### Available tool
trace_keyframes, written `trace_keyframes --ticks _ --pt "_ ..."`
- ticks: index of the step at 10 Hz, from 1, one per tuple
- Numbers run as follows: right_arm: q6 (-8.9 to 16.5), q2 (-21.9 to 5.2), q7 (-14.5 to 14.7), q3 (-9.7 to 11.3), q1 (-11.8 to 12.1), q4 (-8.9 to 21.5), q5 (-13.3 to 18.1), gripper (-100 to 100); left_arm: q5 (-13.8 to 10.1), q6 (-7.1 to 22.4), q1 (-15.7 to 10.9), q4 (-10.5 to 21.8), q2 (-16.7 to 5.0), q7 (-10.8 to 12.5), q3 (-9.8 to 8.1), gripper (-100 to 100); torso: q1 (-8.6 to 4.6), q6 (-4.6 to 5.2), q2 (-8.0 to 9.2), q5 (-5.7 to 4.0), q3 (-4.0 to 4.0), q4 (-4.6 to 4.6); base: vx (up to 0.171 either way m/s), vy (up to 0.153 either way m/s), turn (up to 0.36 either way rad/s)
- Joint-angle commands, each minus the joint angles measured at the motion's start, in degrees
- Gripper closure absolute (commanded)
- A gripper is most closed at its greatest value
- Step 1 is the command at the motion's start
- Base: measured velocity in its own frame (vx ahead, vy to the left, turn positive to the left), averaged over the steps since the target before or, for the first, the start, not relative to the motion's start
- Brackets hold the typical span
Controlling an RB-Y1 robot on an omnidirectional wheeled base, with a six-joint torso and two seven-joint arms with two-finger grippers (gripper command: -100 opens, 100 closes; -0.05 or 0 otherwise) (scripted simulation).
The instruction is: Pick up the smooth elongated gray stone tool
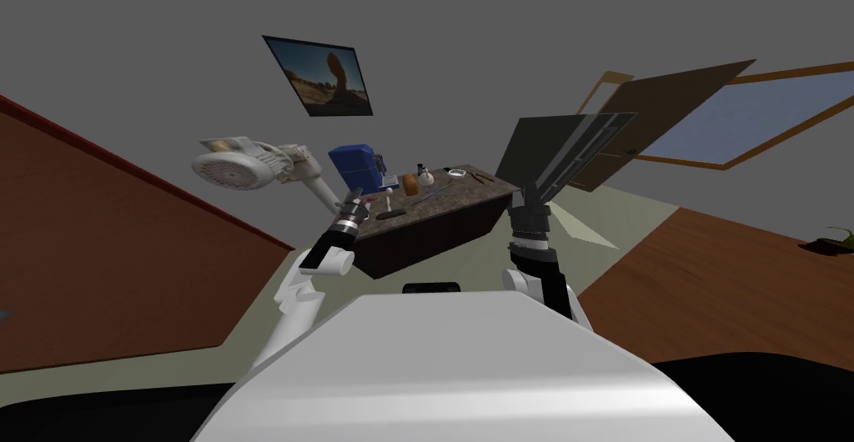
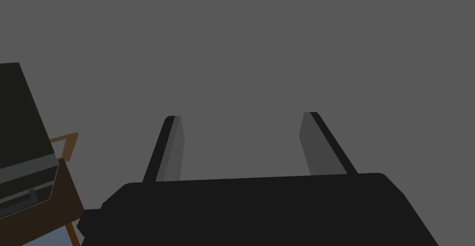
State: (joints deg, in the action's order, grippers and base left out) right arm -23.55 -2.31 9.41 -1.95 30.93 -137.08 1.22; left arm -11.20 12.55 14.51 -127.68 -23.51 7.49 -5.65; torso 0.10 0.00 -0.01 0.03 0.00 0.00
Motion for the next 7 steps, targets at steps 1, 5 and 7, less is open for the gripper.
trace_keyframes --ticks 1,5,7 --pt "0.0 0.0 0.0 0.0 0.0 0.0 0.0 0 -0.4 2.9 -0.7 0.2 -0.6 0.8 -0.25 -100 0.00 0.00 0.00 0.00 0.00 0.00 -0.006 0.024 -0.049" --pt "0.0 0.0 0.0 0.0 0.0 0.0 0.0 0 -1.3 7.9 -1.8 0.8 -2.0 2.2 -0.85 -100 -0.04 -0.03 -0.02 0.00 -0.01 0.00 -0.003 0.012 -0.032" --pt "0.0 0.0 0.0 0.0 0.0 0.0 0.0 0 -2.3 11.5 -2.9 1.5 -3.4 3.6 -1.44 -100 -0.06 -0.01 -0.03 -0.01 -0.02 -0.01 0.000 0.010 -0.069"
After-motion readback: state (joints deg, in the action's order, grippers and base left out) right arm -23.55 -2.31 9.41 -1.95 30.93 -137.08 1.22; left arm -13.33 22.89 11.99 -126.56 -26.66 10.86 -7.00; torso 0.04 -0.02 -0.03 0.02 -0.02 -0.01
